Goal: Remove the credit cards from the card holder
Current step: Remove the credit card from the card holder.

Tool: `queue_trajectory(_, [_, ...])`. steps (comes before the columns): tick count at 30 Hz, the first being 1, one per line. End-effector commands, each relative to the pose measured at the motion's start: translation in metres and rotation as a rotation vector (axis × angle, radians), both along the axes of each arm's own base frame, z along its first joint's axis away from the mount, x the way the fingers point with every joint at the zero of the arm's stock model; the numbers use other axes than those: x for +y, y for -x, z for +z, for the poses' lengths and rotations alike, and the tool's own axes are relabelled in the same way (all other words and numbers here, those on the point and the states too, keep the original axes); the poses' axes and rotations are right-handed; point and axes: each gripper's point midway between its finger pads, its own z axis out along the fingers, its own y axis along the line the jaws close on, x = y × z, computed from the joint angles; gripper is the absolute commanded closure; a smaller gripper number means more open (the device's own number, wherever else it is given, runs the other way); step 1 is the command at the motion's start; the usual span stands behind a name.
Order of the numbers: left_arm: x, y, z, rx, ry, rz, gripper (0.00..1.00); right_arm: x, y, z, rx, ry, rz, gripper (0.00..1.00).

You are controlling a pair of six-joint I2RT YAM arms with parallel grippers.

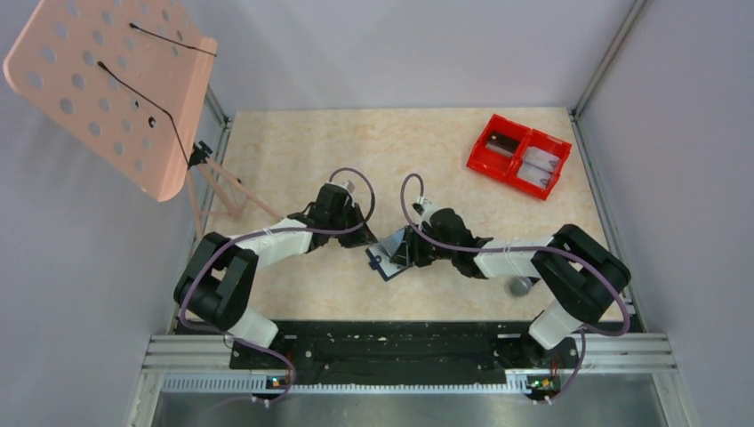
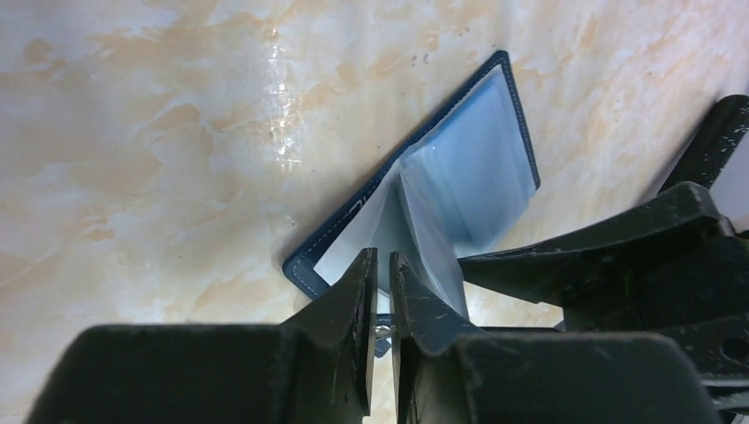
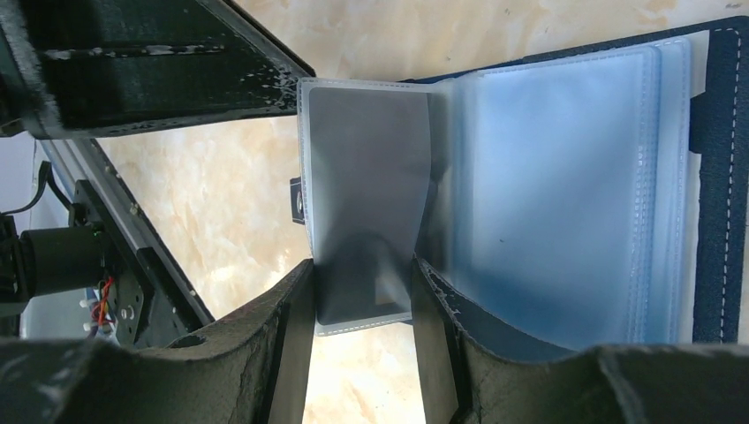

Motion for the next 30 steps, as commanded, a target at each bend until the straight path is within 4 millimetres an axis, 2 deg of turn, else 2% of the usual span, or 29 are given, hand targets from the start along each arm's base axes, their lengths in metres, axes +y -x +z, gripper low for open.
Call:
queue_trajectory(1, [-0.002,-0.010,0.004,-0.012,-0.016,-0.002,0.85,-0.004,0.005,0.001,0.013,-0.011,0.002,0.58])
queue_trajectory(8, [-0.016,-0.007,0.009,-0.004,0.060,-0.057,0.86,-0.004,0.003,0.004,0.012,-0.018,0.001,0.56])
queue_trajectory(18, [-0.046,-0.005,0.021,0.025,0.224,-0.145,0.86,-0.008,-0.011,0.024,-0.023,0.012,-0.025,0.46])
queue_trajectory(25, [-0.054,-0.008,0.026,0.035,0.259,-0.170,0.86,-0.021,-0.022,0.047,-0.072,0.033,-0.043,0.42])
queue_trajectory(30, [-0.059,-0.010,0.026,0.038,0.274,-0.178,0.85,-0.037,-0.033,0.056,-0.114,0.075,-0.078,0.36])
